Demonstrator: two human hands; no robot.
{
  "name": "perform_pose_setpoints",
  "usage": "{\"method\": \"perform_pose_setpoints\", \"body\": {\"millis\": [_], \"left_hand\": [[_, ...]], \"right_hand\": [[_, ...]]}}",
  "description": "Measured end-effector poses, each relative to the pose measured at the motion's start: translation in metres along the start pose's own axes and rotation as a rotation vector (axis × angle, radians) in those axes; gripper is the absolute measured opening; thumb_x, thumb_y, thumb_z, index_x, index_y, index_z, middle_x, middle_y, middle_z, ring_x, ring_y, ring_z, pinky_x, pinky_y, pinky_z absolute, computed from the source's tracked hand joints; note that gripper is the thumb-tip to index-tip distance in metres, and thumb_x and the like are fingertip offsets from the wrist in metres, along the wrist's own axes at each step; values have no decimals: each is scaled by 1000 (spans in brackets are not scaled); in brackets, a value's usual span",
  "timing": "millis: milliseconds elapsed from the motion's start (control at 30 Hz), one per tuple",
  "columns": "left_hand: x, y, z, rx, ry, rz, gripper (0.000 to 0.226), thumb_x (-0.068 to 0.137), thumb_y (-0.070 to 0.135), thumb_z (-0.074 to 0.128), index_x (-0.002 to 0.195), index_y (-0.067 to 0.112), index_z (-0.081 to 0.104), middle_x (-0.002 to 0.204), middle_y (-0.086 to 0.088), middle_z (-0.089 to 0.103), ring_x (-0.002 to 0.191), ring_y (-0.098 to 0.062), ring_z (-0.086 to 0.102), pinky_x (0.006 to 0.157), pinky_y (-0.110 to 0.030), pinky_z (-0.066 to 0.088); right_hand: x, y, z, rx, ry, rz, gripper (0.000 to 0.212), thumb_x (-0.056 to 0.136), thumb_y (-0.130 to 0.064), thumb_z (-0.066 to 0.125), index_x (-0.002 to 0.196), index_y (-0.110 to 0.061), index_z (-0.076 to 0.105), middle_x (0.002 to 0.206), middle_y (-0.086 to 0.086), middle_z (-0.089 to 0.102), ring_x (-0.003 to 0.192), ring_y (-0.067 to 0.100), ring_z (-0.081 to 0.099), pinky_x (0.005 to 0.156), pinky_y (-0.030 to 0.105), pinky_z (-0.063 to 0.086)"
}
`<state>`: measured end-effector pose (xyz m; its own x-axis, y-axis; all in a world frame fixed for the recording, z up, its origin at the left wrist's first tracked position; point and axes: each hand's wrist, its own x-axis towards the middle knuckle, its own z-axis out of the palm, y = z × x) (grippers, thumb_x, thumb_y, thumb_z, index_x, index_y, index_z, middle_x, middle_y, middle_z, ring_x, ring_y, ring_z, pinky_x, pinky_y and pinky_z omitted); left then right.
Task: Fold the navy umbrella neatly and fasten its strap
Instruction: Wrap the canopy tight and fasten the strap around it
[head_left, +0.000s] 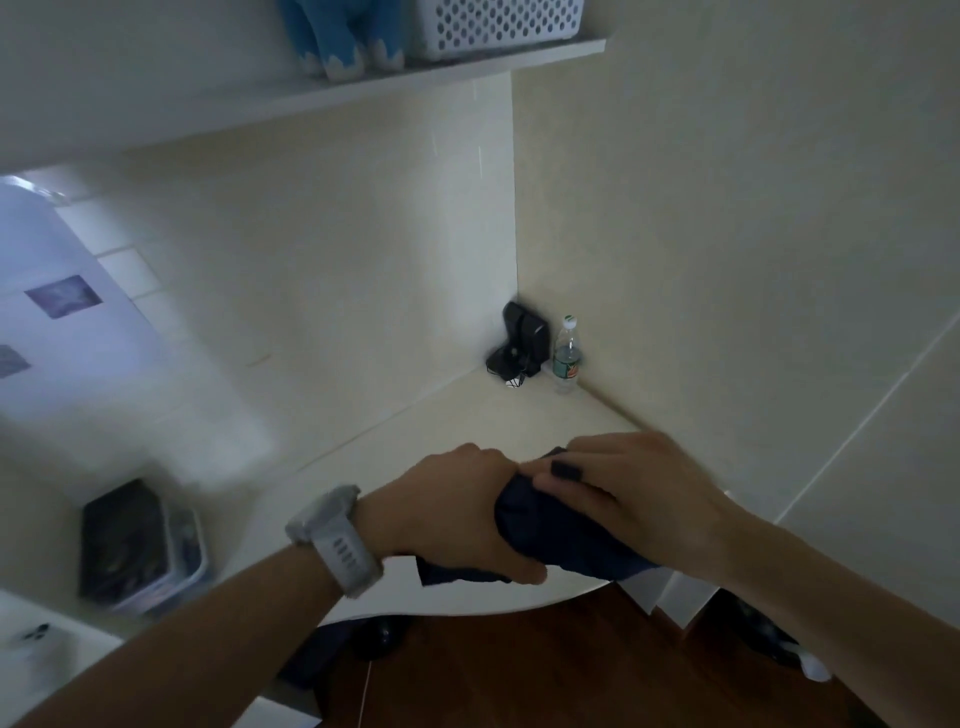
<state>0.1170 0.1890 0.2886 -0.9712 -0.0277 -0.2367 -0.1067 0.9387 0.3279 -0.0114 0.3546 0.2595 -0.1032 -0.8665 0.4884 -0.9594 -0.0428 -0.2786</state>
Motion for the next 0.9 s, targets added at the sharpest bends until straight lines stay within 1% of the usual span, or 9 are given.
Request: {"method": "perform_pose_setpoints", "body": {"millis": [100, 233, 333, 400, 467, 633, 733, 800, 900], "left_hand": [[-1, -5, 13, 252, 242, 28, 32, 83, 54, 68, 101, 27, 68, 87, 7, 75, 78, -15, 70, 72, -32, 58], [1, -6, 21, 366, 369, 94, 27, 91, 43, 60, 104, 19, 60, 90, 3, 68, 76, -21, 67, 62, -31, 47], [2, -9, 26, 473, 420, 147, 28, 70, 31, 80, 83, 15, 62, 66, 1, 62, 45, -18, 58, 44, -25, 30], [4, -13, 28, 511, 434, 127, 34, 57, 22, 89, 75, 14, 60, 58, 0, 57, 36, -15, 49, 40, -24, 27], [7, -10, 33, 569, 486, 145, 34, 61, 20, 90, 77, 14, 60, 60, -1, 56, 40, -15, 48, 43, -27, 33], [2, 7, 43, 652, 634, 249, 34, 73, 23, 86, 84, 11, 56, 67, -5, 57, 50, -20, 51, 52, -33, 44], [-7, 6, 43, 726, 760, 279, 9, 93, 14, 59, 97, 10, 51, 75, -7, 60, 58, -22, 54, 58, -36, 48], [-13, 7, 40, 747, 862, 228, 26, 104, 8, 36, 107, 3, 62, 79, -8, 63, 62, -24, 56, 61, -39, 47], [-14, 6, 35, 782, 963, 157, 34, 106, 12, 40, 112, 1, 72, 84, -10, 69, 65, -25, 62, 65, -39, 42]], "right_hand": [[-3, 4, -13, 230, 62, 82, 26, 97, -35, 64, 108, -23, 84, 99, -5, 73, 77, -3, 65, 68, 14, 51], [-5, 10, -32, 227, 19, 72, 16, 87, -28, 80, 99, -19, 87, 89, -4, 71, 70, -2, 61, 64, 11, 45], [-7, 3, -44, 176, -61, 52, 24, 87, -45, 72, 97, -28, 86, 79, -12, 73, 61, -2, 65, 58, 10, 48], [-4, -4, -46, 211, -75, 31, 30, 93, -54, 61, 103, -37, 83, 78, -14, 75, 58, -1, 67, 53, 20, 57], [1, -8, -46, 183, -67, -46, 25, 100, -48, 55, 113, -48, 76, 79, -12, 73, 59, 4, 67, 52, 25, 60], [17, -4, -61, 105, -141, 21, 18, 88, -30, 71, 98, -25, 86, 80, -11, 79, 66, 2, 70, 67, 22, 58], [17, 2, -51, 234, -76, 94, 13, 87, -27, 78, 98, -25, 85, 83, -12, 80, 71, 2, 73, 70, 18, 57], [17, 4, -47, 312, -33, 167, 7, 84, -26, 83, 91, -24, 84, 83, -14, 79, 75, 3, 73, 72, 12, 54], [20, 7, -45, 408, -57, 249, 15, 82, -31, 82, 79, -31, 68, 98, -10, 75, 96, 7, 71, 86, 18, 52]]}}
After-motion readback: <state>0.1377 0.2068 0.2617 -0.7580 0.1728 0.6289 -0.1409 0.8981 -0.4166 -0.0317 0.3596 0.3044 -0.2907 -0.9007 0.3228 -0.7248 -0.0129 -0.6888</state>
